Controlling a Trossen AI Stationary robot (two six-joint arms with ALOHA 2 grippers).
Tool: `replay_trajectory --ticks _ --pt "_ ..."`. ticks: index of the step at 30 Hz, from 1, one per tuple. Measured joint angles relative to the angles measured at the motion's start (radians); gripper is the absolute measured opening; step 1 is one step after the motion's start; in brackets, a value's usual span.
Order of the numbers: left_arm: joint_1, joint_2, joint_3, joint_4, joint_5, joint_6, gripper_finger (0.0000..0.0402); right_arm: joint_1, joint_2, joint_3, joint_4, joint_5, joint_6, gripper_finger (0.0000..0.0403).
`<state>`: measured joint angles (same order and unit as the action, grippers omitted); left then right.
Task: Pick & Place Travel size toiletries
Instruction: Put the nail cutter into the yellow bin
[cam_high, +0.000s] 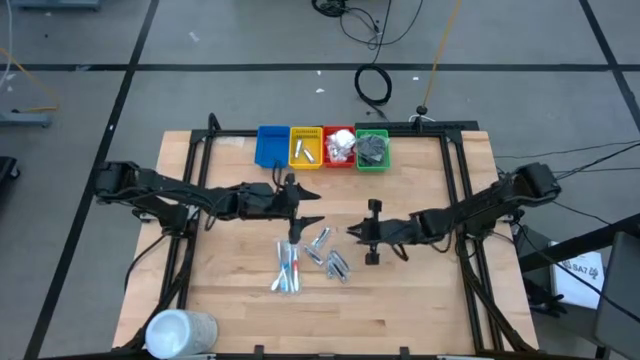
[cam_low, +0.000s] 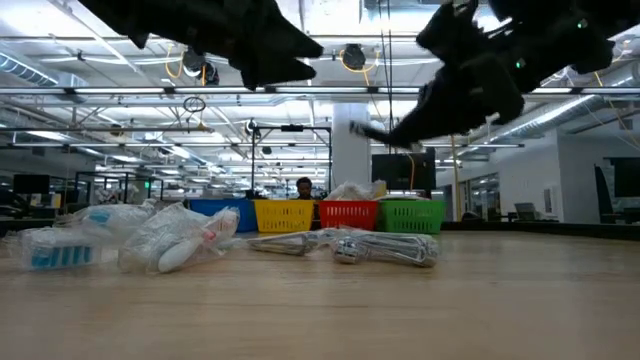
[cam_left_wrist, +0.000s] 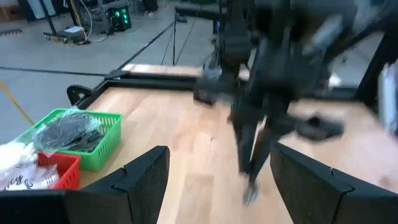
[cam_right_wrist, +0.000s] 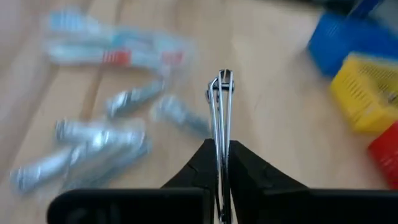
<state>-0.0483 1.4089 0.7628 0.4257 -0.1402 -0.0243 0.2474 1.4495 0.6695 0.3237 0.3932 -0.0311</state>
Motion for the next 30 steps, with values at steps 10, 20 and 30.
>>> replay_trajectory --ticks 10,20,30 --pt "0.002 0.149 0.007 0.258 -0.001 0.106 0.0269 -0.025 -0.088 -0.213 0.636 0.026 -0.116 0.0014" --pt "0.003 0.283 0.051 0.560 0.000 0.102 0.0269 -0.050 -0.078 -0.267 0.924 -0.058 -0.164 0.0014" --pt "0.003 0.386 0.172 0.583 0.045 0.110 0.0269 -0.052 -0.078 -0.267 0.928 -0.084 -0.166 0.0014"
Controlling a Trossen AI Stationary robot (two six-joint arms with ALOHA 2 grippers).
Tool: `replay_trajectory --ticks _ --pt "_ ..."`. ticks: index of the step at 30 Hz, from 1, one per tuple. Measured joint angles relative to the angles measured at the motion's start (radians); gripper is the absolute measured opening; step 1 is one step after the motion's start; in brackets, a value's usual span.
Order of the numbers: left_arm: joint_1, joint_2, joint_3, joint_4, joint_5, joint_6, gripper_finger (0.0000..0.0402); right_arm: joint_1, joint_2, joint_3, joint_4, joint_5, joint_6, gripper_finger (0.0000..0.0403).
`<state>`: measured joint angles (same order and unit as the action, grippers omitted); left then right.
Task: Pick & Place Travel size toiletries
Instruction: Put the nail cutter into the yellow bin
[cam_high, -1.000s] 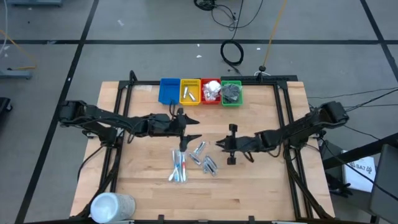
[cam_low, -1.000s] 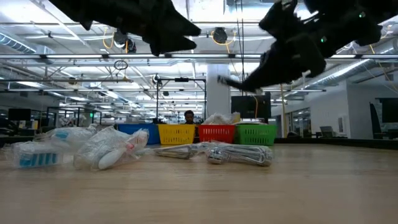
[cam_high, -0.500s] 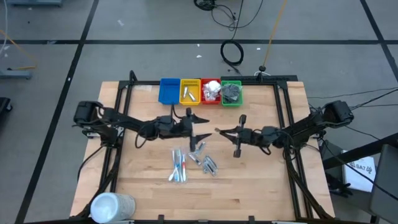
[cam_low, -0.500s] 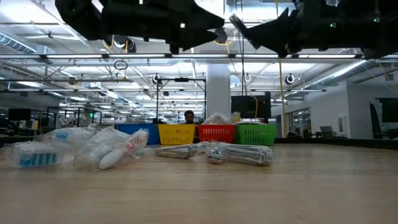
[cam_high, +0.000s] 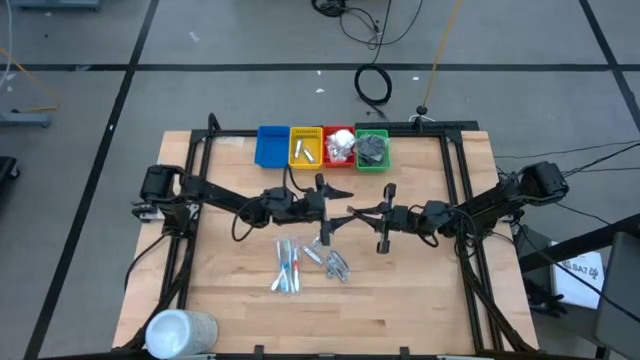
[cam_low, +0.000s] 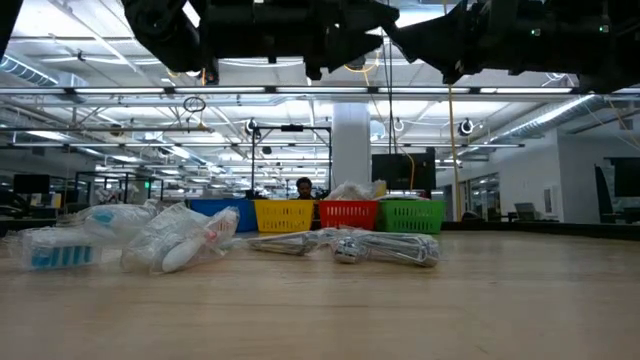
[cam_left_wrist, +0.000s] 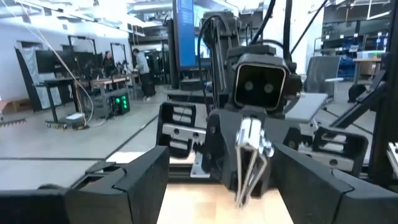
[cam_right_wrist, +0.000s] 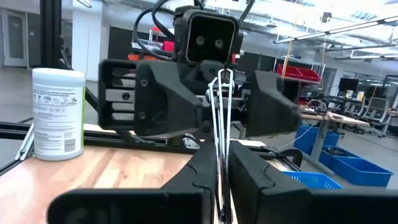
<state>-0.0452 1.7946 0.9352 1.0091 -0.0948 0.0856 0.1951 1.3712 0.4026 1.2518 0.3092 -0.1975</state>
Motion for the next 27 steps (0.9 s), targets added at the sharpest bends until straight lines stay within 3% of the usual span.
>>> replay_trajectory --ticks 14,18,27 --pt "-0.005 0.007 0.012 -0.009 0.018 0.051 0.0258 0.000 0.000 0.000 -0.013 0.002 -0.001 0.0014" --pt "-0.005 0.007 0.011 -0.009 0.029 0.051 0.0209 0.000 0.000 0.000 -0.013 0.002 -0.001 0.0014" --pt "0.001 0.007 0.011 -0.009 0.106 0.048 0.0048 0.001 0.000 0.000 -0.016 0.001 -0.003 0.0014"
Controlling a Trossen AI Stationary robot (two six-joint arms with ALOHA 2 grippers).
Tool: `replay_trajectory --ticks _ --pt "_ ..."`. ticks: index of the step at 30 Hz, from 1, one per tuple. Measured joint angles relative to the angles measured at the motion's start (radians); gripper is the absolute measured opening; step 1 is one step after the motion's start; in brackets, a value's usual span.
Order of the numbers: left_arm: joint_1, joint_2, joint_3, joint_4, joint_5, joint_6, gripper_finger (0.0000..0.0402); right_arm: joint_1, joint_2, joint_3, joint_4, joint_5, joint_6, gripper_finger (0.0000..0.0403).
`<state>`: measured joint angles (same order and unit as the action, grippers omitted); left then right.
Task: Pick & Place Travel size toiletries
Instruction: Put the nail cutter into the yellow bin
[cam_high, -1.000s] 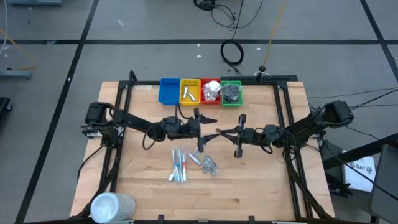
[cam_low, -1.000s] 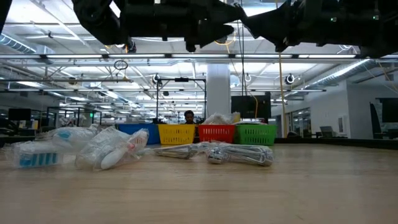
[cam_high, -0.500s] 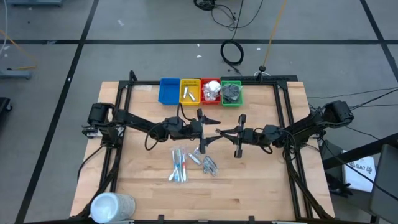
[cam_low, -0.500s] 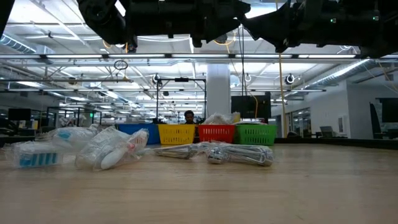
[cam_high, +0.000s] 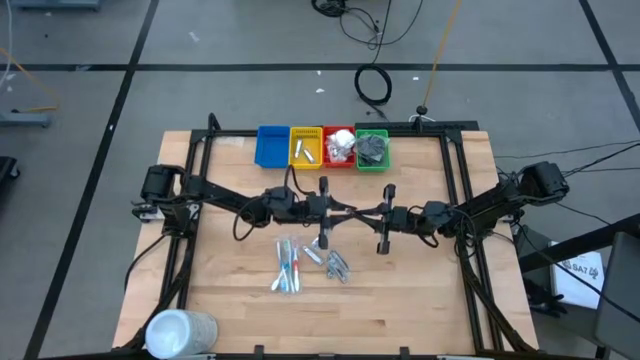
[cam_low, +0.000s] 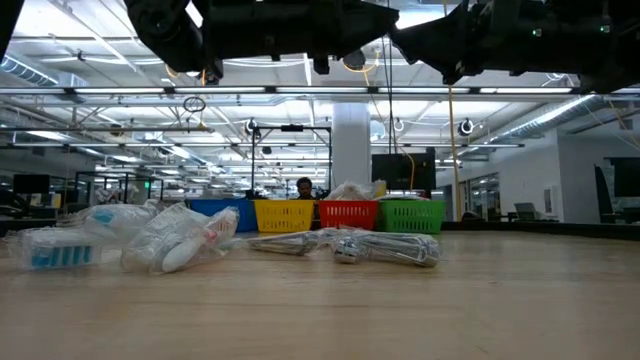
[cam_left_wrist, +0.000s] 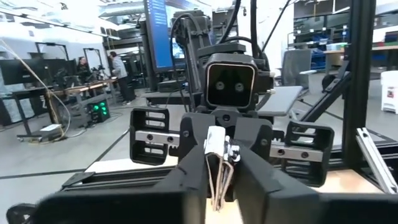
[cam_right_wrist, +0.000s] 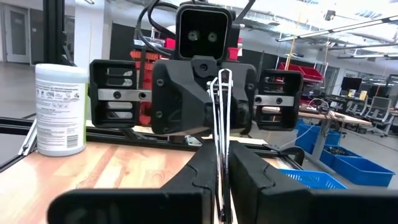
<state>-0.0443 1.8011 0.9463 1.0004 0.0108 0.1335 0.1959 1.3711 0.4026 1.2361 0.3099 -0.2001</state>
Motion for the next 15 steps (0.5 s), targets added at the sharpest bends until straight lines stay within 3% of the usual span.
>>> replay_trajectory --ticks 2,6,15 --pt "0.005 0.000 0.000 0.000 0.020 0.000 0.0021 0.000 -0.001 0.000 -0.003 -0.001 0.002 0.0014" --pt "0.011 0.000 -0.001 0.000 0.024 -0.015 0.0025 0.000 -0.001 0.001 -0.014 0.000 0.007 0.0032" --pt "0.009 -0.034 -0.001 -0.011 0.018 -0.010 0.0017 0.000 -0.042 0.001 -0.221 0.014 0.099 0.0138"
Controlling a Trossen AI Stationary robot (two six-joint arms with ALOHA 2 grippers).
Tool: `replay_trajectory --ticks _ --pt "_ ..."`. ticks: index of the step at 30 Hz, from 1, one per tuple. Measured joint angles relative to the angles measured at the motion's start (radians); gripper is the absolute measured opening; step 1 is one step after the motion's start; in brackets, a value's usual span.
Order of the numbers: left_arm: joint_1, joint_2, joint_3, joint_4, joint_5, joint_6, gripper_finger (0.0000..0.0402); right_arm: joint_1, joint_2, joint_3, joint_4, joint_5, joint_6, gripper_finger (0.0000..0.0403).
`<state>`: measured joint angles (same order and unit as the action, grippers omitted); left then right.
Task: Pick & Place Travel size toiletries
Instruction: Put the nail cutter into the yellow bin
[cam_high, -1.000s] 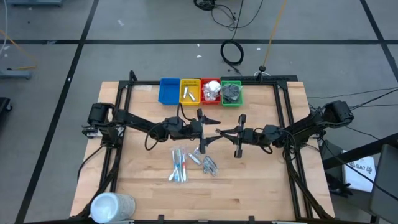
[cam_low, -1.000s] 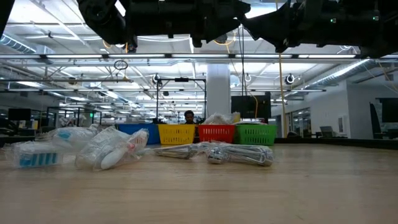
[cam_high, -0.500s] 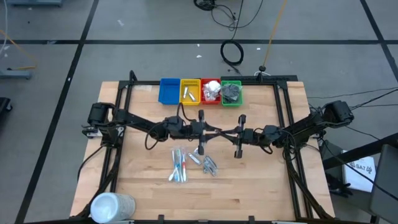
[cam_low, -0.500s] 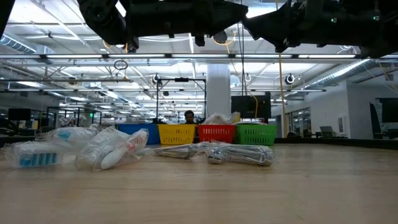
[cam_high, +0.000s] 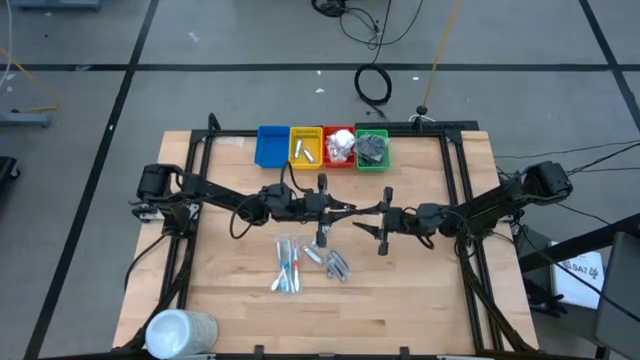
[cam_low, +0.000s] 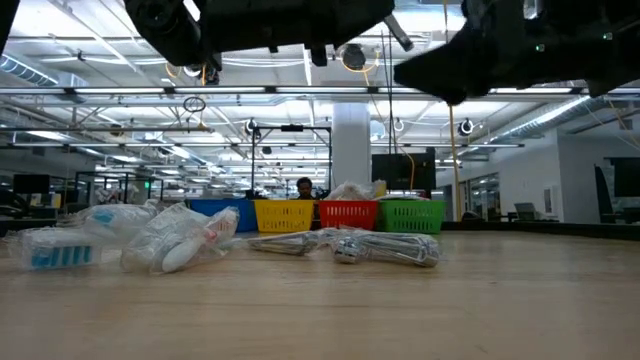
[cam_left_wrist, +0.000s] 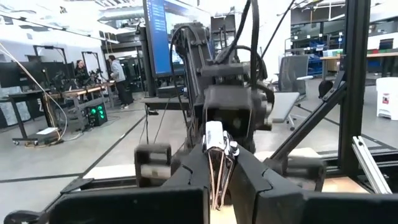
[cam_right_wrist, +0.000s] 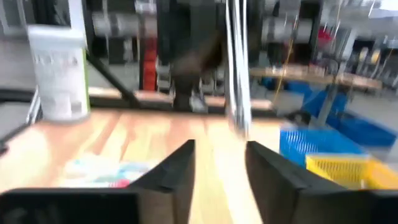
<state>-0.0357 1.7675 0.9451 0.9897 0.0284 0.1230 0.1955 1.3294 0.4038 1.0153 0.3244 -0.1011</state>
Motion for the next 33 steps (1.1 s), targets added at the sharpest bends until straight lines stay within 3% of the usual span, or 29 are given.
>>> replay_trajectory --ticks 5,11,14,22,33 --pt "-0.002 -0.038 0.000 -0.069 -0.010 0.025 0.0018 0.006 -0.105 0.000 -0.227 0.082 0.037 0.0212" --pt "0.004 -0.121 0.000 -0.290 -0.153 0.039 0.0017 0.041 -0.310 -0.001 -0.523 0.203 0.048 0.0259" --pt "0.011 -0.154 -0.011 -0.358 -0.243 0.052 0.0017 0.054 -0.415 -0.001 -0.675 0.225 0.084 0.0261" --pt "0.090 -0.225 -0.123 -0.388 -0.284 -0.020 0.0017 0.076 -0.650 -0.002 -1.013 0.226 0.192 0.0248" --pt "0.210 -0.233 -0.227 -0.340 -0.294 -0.132 0.0017 0.108 -0.863 -0.202 -0.976 0.225 0.228 0.0247"
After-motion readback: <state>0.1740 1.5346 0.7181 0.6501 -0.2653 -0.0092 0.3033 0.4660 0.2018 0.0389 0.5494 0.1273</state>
